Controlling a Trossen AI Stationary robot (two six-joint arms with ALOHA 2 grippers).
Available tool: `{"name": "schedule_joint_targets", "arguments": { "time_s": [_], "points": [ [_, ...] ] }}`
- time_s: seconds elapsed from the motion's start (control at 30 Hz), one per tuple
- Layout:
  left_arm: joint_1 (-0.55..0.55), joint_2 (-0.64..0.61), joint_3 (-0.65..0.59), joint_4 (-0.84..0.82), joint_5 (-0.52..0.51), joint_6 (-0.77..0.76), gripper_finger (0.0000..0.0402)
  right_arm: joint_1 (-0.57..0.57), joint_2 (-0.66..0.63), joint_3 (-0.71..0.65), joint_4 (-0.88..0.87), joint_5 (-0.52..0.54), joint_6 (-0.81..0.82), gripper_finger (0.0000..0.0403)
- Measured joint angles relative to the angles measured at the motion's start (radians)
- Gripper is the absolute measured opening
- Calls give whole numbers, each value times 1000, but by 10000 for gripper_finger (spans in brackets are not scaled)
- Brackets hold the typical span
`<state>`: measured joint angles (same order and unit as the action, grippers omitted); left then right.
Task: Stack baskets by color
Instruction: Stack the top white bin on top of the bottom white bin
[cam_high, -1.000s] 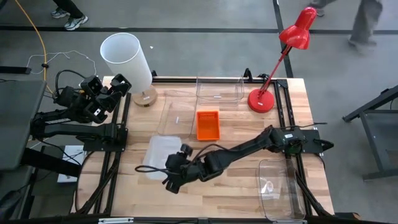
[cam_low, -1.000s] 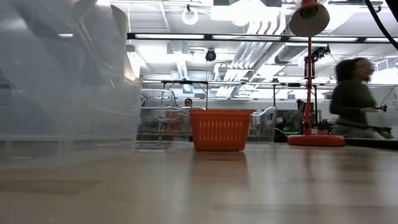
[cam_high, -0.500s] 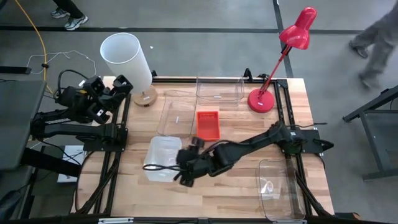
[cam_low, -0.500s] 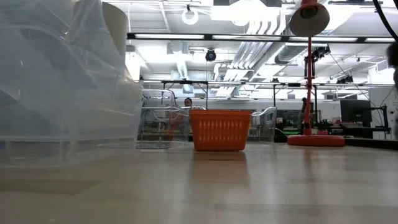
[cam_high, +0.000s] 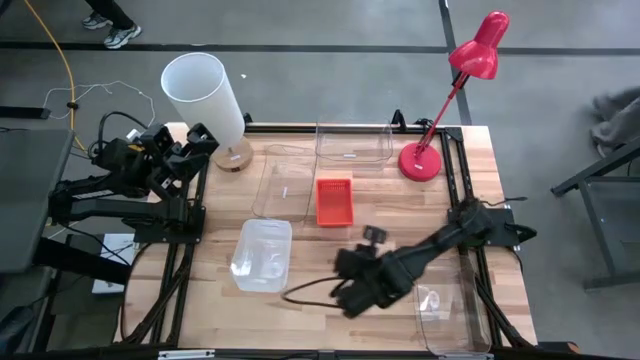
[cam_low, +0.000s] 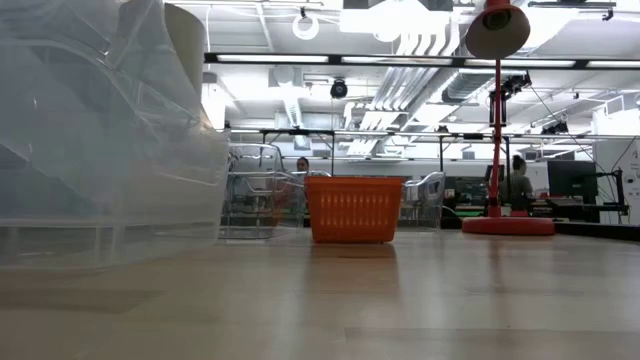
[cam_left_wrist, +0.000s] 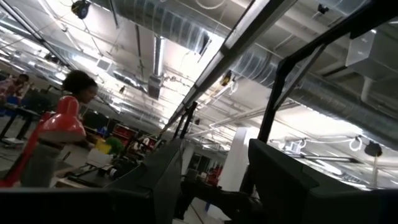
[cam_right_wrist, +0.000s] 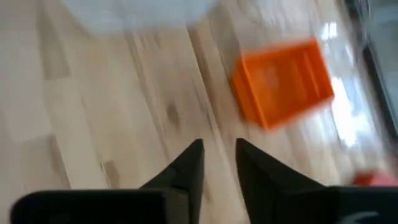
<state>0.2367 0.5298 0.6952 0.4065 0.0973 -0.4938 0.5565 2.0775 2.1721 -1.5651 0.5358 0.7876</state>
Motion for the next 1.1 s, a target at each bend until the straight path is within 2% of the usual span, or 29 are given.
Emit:
{"name": "schedule_joint_targets", "arguments": {
  "time_s": [0.13,0.23,0.33,0.43,0.5,0.57,0.7,0.83,0.97,1.1],
  "points": [
    [-2,0,0,0,41,0,172,63,-176,-333,41,-41,294,45],
    [-2,0,0,0,54,0,172,119,-362,-605,205,-35,552,28],
    [-2,0,0,-9,53,3,172,173,-550,-859,444,39,753,16],
    [-2,20,0,-19,48,37,172,201,-713,-1067,687,183,832,13],
    [-11,53,0,-21,47,53,172,201,-798,-1176,817,262,822,15],
    [-36,105,1,-18,45,53,172,184,-872,-1258,891,292,782,24],
    [-109,235,1,-25,29,93,172,126,-1004,-1366,960,251,672,62],
    [-205,363,4,-45,-52,124,172,69,-1128,-1425,1005,192,500,115],
    [-308,455,88,-208,-176,136,168,1,-1240,-1451,1022,137,350,168],
    [-408,525,225,-495,-290,172,166,-65,-1312,-1452,1063,64,193,204]
  ]
}}
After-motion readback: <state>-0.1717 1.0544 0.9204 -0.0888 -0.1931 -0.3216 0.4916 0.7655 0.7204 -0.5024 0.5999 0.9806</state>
